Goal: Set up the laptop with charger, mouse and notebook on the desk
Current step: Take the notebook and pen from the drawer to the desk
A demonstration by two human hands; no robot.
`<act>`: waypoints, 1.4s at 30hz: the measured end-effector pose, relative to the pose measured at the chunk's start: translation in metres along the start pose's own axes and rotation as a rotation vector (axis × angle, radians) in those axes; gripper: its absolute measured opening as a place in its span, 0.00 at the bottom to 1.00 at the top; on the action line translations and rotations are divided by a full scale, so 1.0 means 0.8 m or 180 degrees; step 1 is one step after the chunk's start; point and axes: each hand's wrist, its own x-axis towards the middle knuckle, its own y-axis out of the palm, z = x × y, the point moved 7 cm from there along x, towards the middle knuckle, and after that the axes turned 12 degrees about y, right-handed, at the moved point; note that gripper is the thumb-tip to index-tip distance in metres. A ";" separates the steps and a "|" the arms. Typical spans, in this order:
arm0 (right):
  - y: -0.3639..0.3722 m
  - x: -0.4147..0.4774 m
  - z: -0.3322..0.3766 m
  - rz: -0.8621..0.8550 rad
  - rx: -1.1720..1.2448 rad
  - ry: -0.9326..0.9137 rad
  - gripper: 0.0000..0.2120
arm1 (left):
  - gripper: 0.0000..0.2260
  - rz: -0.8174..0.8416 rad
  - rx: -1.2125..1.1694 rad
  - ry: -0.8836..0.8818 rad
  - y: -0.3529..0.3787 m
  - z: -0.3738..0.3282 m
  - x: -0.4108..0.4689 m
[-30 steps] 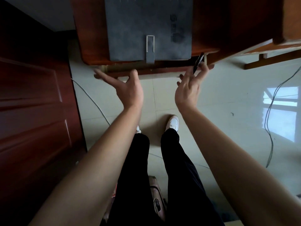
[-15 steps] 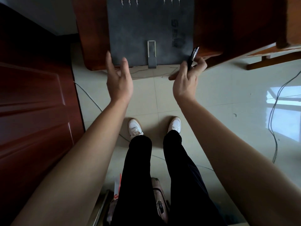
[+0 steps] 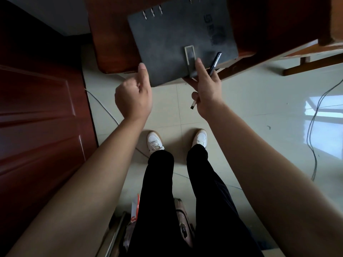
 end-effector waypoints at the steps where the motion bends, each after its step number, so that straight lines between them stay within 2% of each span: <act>1: 0.001 -0.003 -0.001 0.0072 0.0109 0.0032 0.10 | 0.28 0.0072 0.0129 0.0142 -0.002 -0.006 -0.001; 5: 0.002 -0.013 -0.003 0.0211 0.0372 0.0080 0.02 | 0.25 0.0193 0.0297 0.0427 -0.009 -0.023 -0.013; 10: -0.020 -0.048 0.002 0.0161 -0.0126 -0.0175 0.03 | 0.18 -0.0117 -0.0147 0.0421 -0.045 -0.034 0.002; 12: -0.029 -0.075 0.013 0.0160 -0.0515 -0.0420 0.04 | 0.21 0.0053 -0.0118 0.0473 -0.062 -0.049 0.017; 17: -0.014 -0.178 0.070 0.0550 -0.1116 -0.1063 0.08 | 0.33 0.0776 0.0114 0.0501 -0.123 -0.104 0.065; 20: 0.002 -0.248 0.121 0.0732 -0.1283 -0.1397 0.14 | 0.36 0.1107 -0.0254 0.0430 -0.164 -0.142 0.093; 22: 0.009 -0.299 0.156 0.0847 -0.1244 -0.1625 0.16 | 0.33 0.1172 -0.0641 0.0478 -0.196 -0.175 0.104; 25: 0.005 -0.361 0.197 0.0971 -0.0991 -0.1717 0.19 | 0.21 0.1063 -0.1145 0.0805 -0.234 -0.236 0.113; 27: -0.007 -0.391 0.221 0.0955 -0.0795 -0.1786 0.18 | 0.19 0.0992 -0.1216 0.1050 -0.253 -0.283 0.114; 32: -0.089 -0.456 0.282 0.0207 -0.0317 -0.2206 0.14 | 0.21 0.1004 -0.1607 0.1530 -0.266 -0.421 0.097; 37: -0.205 -0.503 0.322 -0.0295 0.0206 -0.2525 0.14 | 0.22 0.1138 -0.2047 0.1618 -0.239 -0.548 0.041; 42: -0.351 -0.537 0.346 -0.0524 0.0535 -0.2892 0.20 | 0.14 0.1468 -0.2303 0.1884 -0.184 -0.686 -0.055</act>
